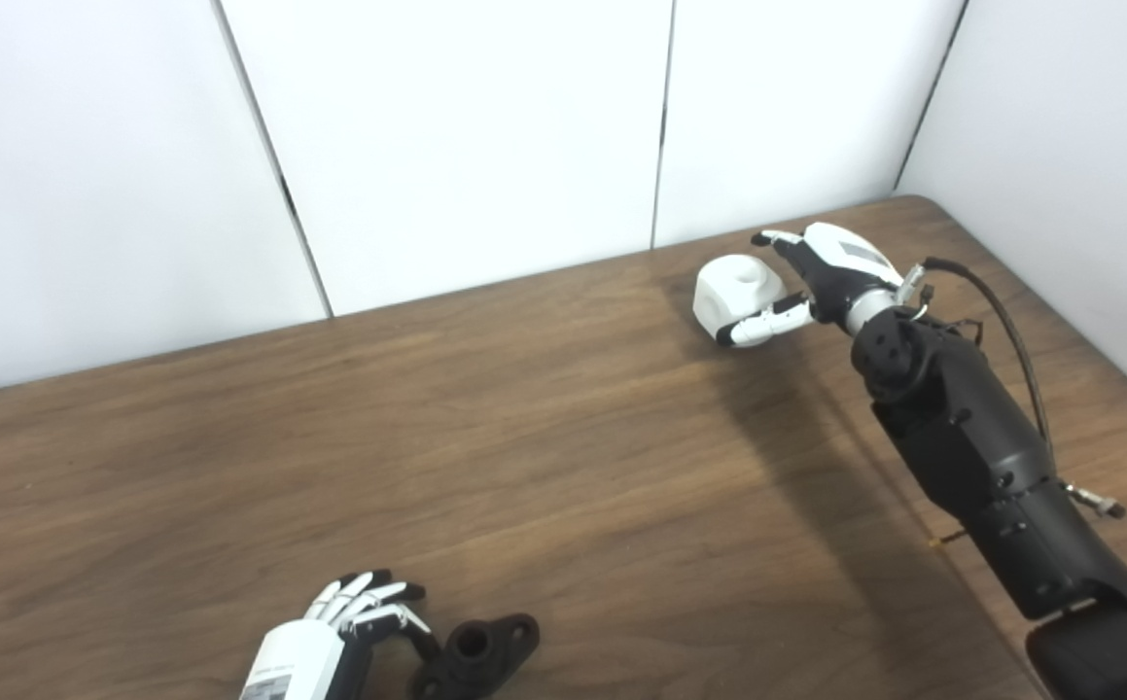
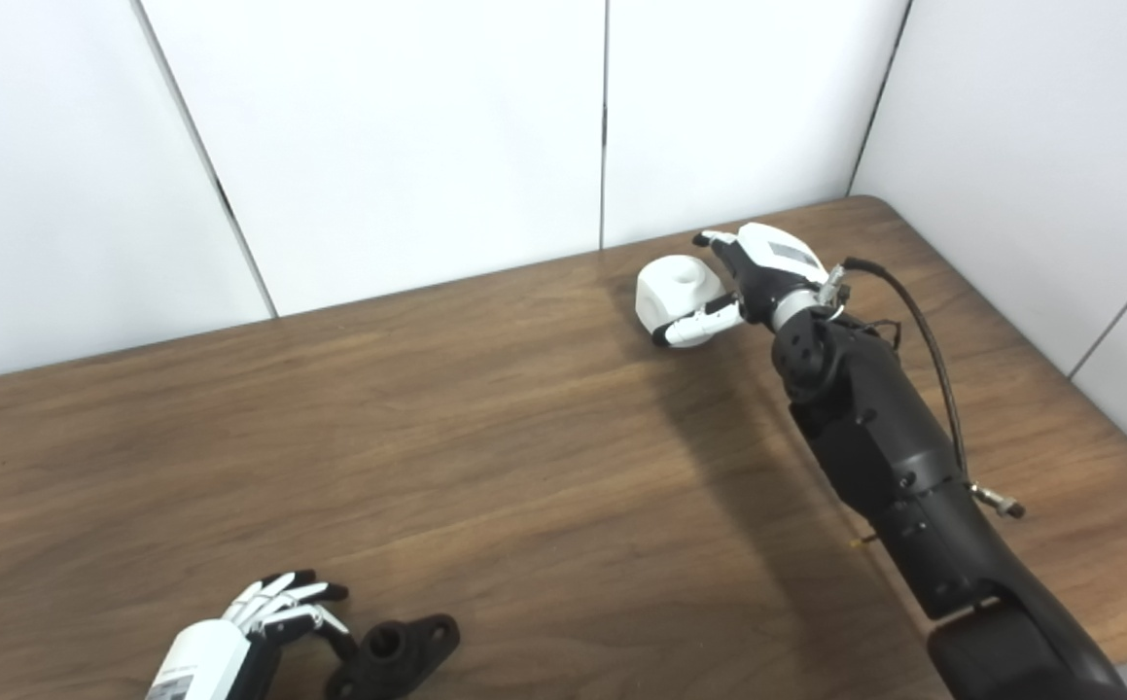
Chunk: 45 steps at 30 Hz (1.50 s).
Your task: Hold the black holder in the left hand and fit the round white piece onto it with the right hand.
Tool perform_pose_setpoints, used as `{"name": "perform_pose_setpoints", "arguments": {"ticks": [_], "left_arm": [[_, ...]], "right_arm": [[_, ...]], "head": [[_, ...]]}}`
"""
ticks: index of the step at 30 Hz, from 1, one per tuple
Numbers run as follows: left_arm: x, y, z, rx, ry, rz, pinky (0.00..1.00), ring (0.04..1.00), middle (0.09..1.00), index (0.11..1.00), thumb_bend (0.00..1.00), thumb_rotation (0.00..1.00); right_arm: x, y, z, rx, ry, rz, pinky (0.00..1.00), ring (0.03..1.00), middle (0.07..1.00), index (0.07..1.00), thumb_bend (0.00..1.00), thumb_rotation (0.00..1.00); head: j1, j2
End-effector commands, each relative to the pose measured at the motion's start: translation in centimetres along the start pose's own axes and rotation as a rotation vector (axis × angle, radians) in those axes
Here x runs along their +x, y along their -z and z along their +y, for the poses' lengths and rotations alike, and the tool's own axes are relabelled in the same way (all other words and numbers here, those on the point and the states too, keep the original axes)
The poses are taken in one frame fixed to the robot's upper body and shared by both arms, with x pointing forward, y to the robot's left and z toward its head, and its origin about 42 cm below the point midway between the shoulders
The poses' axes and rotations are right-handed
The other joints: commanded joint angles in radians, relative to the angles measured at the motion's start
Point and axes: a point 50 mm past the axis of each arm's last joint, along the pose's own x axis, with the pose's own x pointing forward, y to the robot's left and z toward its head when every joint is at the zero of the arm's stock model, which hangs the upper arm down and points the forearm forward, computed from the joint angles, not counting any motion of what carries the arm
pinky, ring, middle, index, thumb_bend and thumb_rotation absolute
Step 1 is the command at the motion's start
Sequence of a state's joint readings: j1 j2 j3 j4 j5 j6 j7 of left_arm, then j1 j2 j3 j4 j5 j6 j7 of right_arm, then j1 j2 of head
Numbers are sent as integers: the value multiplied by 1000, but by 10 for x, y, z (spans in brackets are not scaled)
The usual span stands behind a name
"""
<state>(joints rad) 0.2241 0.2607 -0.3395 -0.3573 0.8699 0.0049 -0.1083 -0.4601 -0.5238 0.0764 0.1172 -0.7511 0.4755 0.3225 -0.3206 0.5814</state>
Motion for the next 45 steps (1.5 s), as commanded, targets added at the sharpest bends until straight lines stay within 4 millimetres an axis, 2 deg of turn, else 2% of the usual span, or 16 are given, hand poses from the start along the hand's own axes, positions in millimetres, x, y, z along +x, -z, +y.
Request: {"name": "perform_pose_setpoints", "arguments": {"ticks": [1, 12, 27, 30, 33, 34, 37, 40, 41, 42, 45], "left_arm": [[-18, 15, -19, -9, 134, 106, 893, 887, 780, 487, 516, 42], [-19, 10, -19, -33, 134, 110, 902, 894, 784, 488, 516, 41], [-19, 5, -17, -53, 137, 102, 916, 896, 788, 488, 515, 41], [-19, 4, -17, -59, 135, 103, 918, 897, 789, 488, 515, 41], [-19, 3, -17, -63, 132, 100, 919, 897, 789, 488, 515, 41], [-20, 3, -17, -64, 130, 98, 921, 898, 788, 488, 515, 41], [-20, 2, -16, -67, 123, 91, 919, 895, 786, 488, 515, 41], [-20, 0, -16, -66, 120, 90, 919, 893, 785, 488, 515, 41], [-20, 0, -16, -65, 120, 90, 917, 891, 784, 487, 515, 41], [-20, 0, -16, -66, 119, 89, 917, 890, 783, 487, 515, 41], [-20, 0, -16, -66, 120, 91, 916, 890, 784, 487, 515, 41]], "right_arm": [[5, -12, -29, -5, 67, -33, 877, 1000, 948, 903, 808, 443], [7, -16, -23, -18, 43, -45, 906, 1000, 930, 891, 800, 457], [8, -15, -20, -15, 38, -52, 884, 1000, 930, 873, 796, 463], [9, -16, -21, -20, 39, -55, 881, 1000, 929, 867, 789, 465], [8, -16, -21, -25, 40, -71, 891, 1000, 927, 853, 742, 457], [8, -16, -21, -27, 43, -78, 920, 1000, 911, 828, 698, 441], [6, -16, -21, -30, 63, -99, 936, 1000, 905, 776, 654, 413], [6, -15, -20, -27, 95, -116, 915, 985, 885, 691, 633, 371], [6, -15, -20, -25, 103, -119, 907, 976, 881, 576, 559, 248], [6, -15, -19, -23, 109, -121, 904, 973, 879, 537, 534, 206], [6, -15, -18, -29, 126, -129, 888, 972, 888, 497, 509, 165]], "head": [[-1, 1], [5, 3], [7, 5], [9, 6], [7, 8], [9, 9], [10, 10], [12, 12], [12, 12], [13, 13], [15, 13]]}}
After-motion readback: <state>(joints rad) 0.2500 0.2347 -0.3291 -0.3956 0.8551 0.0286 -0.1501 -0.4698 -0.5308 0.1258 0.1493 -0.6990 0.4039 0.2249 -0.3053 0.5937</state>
